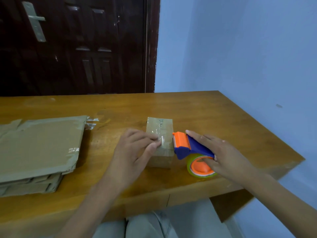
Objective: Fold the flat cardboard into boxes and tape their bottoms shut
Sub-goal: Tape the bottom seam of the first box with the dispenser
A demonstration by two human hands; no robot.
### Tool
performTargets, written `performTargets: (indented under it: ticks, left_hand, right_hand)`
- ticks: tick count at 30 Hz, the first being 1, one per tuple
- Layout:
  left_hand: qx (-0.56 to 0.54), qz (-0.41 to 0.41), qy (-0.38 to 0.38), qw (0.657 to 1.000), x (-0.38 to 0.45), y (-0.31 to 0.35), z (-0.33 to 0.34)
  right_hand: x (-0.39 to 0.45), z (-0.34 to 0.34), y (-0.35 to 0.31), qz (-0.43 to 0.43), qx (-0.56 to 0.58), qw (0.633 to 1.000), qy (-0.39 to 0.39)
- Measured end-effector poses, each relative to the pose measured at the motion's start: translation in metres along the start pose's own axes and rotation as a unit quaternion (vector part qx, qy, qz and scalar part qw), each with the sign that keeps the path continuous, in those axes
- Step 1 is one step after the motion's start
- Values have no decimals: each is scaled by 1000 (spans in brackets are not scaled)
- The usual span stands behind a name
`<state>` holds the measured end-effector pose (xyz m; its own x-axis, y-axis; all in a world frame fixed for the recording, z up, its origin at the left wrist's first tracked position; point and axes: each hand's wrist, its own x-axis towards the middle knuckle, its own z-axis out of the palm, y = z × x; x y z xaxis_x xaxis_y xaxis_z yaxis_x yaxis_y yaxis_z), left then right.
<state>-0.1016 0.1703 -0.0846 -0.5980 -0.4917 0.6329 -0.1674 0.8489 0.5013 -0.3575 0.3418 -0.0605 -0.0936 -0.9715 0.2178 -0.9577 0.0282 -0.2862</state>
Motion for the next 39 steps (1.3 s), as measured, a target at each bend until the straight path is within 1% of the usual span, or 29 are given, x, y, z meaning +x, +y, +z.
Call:
performTargets:
  ticks: [2, 5, 7, 9, 11, 14, 16, 19, 24, 30, 34, 39]
  left_hand:
    - [-8, -19, -55, 998, 16, -4, -4]
    - [-81, -69, -124, 987, 30, 0, -6]
    - [-121, -94, -143, 978, 32, 1, -7]
    - [-145, -107, -140, 974, 31, 1, -7]
    - [-158, -127, -145, 968, 31, 2, -8]
    - [-130, -153, -156, 967, 33, 3, -8]
    - [-122, -152, -155, 968, 33, 2, -7]
    - [-139, -148, -152, 967, 30, 2, -7]
    - [-145, -125, -132, 973, 29, -1, -7]
    - [-154, -113, -119, 974, 27, -3, -2]
    - [-139, -110, -135, 975, 28, 0, -6]
    - [-148, -111, -132, 974, 28, 2, -7]
  right_hand:
    - [-2, 0, -2, 4, 0, 1000, -1]
    - [0, 0, -3, 11, 4, 1000, 3]
    - [0, -3, -5, 20, -3, 1000, 0]
    - [0, -6, -7, 20, -13, 1000, -6]
    - [1, -7, -7, 17, 2, 1000, -11]
    - [2, -4, -5, 14, 26, 999, -17]
    - [1, -2, -4, 16, 25, 999, -20]
    - [-4, -4, -2, 3, 19, 1000, -23]
    - [-12, -4, 1, -15, 22, 999, -24]
    - [-26, -12, 9, -14, -25, 999, -18]
    - [-27, -17, 9, -15, -26, 999, -22]
    - [-23, -23, 11, -27, 4, 999, -36]
